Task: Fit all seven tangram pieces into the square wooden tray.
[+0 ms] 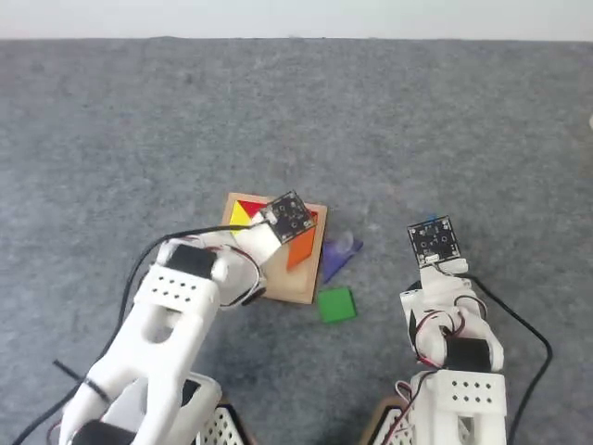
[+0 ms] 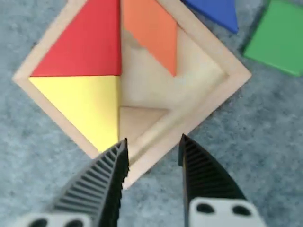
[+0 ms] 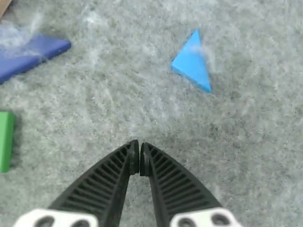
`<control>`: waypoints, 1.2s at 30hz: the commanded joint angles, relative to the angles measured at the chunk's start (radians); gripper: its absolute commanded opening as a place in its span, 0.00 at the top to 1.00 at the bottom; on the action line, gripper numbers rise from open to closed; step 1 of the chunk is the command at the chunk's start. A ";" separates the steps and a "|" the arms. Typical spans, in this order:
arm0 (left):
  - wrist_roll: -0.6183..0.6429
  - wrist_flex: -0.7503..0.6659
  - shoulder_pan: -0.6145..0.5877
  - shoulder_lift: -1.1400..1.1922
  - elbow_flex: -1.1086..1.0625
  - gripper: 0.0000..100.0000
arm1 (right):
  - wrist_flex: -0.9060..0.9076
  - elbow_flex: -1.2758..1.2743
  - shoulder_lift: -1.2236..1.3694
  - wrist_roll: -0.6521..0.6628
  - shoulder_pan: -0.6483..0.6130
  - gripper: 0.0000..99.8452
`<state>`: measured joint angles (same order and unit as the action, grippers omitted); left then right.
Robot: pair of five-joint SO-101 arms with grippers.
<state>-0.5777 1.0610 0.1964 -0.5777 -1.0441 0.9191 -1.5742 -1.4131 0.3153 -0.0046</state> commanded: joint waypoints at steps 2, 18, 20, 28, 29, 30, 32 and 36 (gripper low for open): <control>-0.009 -0.100 0.011 0.025 -0.012 0.83 | 0.005 0.008 -0.018 0.012 -0.015 0.99; -0.008 -0.272 -0.014 0.373 0.147 0.83 | 0.005 0.008 -0.018 0.012 -0.015 0.99; -0.006 -0.272 -0.014 0.400 0.180 0.83 | 0.005 0.008 -0.018 0.012 -0.015 0.99; -0.003 -0.272 -0.012 0.532 0.351 0.83 | 0.005 0.008 -0.018 0.012 -0.015 0.99; 0.011 -0.270 -0.012 0.534 0.371 0.83 | 0.005 0.008 -0.018 0.012 -0.015 0.99; 0.028 -0.269 -0.012 0.532 0.387 0.83 | 0.005 0.008 -0.018 0.012 -0.015 0.99; 0.037 -0.265 -0.012 0.532 0.417 0.83 | 0.005 0.008 -0.018 0.012 -0.015 0.99; 0.034 -0.230 -0.014 0.531 0.427 0.83 | 0.005 0.008 -0.018 0.012 -0.015 0.99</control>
<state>-0.5562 0.8063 0.1811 -0.0391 -0.6636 0.9191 -1.5742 -1.4131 0.3153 -0.0046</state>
